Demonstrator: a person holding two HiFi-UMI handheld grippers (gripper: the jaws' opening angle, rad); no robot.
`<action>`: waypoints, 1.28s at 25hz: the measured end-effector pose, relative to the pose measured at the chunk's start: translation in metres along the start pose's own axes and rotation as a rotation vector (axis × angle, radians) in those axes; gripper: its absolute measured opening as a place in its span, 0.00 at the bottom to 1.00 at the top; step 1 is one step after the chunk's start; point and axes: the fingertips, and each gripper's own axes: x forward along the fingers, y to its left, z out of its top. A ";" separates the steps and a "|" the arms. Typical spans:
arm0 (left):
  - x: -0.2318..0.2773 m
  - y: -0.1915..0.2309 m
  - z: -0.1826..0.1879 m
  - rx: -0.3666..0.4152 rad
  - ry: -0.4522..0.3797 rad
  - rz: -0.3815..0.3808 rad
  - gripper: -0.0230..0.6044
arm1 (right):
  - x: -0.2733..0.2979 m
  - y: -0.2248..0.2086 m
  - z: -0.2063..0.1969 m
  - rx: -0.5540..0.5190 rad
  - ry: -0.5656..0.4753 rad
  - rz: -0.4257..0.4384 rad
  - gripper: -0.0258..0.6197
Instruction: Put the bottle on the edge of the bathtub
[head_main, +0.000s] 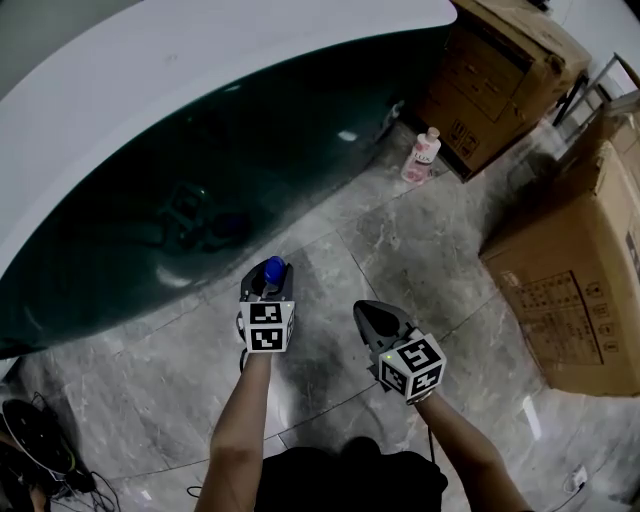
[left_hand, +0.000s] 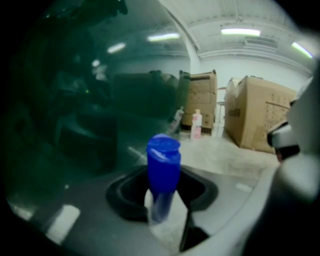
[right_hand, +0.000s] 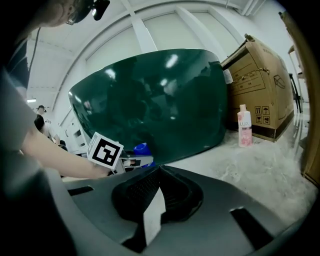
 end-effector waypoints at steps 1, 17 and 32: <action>0.005 0.002 0.001 -0.003 -0.007 0.005 0.29 | 0.002 -0.001 -0.003 0.001 0.002 0.001 0.04; 0.027 0.012 0.011 -0.032 -0.023 0.045 0.29 | 0.004 -0.003 -0.015 0.010 0.004 0.000 0.04; 0.001 0.012 0.026 -0.112 -0.017 0.038 0.36 | -0.011 -0.005 0.010 -0.006 -0.022 -0.030 0.04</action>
